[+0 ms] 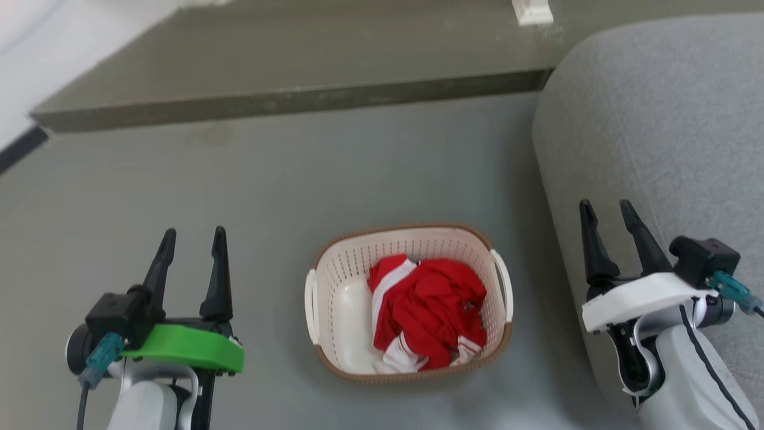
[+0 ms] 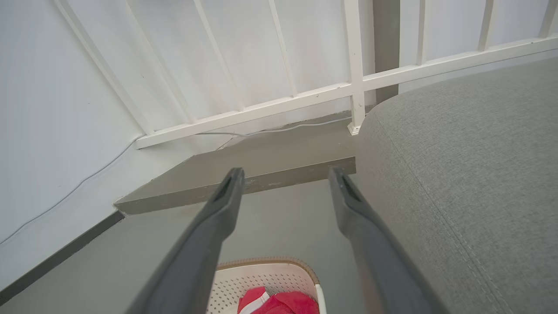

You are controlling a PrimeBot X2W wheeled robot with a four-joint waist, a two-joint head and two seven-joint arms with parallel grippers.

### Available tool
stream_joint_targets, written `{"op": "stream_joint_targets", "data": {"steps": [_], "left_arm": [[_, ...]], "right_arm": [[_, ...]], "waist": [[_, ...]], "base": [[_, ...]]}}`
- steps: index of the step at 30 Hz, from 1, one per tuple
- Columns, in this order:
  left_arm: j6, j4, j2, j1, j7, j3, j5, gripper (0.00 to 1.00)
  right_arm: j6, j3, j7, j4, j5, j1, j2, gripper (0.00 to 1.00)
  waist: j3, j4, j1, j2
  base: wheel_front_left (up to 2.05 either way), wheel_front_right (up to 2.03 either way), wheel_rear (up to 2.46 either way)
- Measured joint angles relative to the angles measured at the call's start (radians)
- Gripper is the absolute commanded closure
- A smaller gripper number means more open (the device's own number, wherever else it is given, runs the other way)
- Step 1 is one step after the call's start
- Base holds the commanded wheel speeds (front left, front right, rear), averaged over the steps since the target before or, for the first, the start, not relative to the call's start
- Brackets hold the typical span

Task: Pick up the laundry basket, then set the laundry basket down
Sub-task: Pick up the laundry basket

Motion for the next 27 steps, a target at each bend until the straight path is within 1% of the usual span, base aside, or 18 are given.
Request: {"op": "stream_joint_targets", "data": {"steps": [11, 21, 27], "left_arm": [[-0.014, 0.073, -0.003, -0.129, 0.0, -0.041, -0.019, 0.0], [-0.024, 0.189, -0.006, -0.227, 0.0, -0.075, -0.028, 0.0], [-0.029, 0.284, -0.007, -0.306, 0.0, -0.113, -0.059, 0.0]], "right_arm": [[0.0, -0.005, 0.0, 0.099, -0.013, -0.096, -0.005, 0.0], [0.0, -0.004, 0.0, 0.216, -0.013, -0.204, -0.001, 0.0], [-0.001, 0.003, 0.014, 0.29, -0.013, -0.279, 0.002, 0.0]], "waist": [[0.145, -0.007, 0.0, 0.0], [0.262, -0.001, 0.0001, 0.0], [0.338, 0.006, 0.0001, 0.0]], "base": [[0.0, 0.0, 0.0], [0.0, 0.0, 0.0], [0.0, 0.0, 0.0]]}}
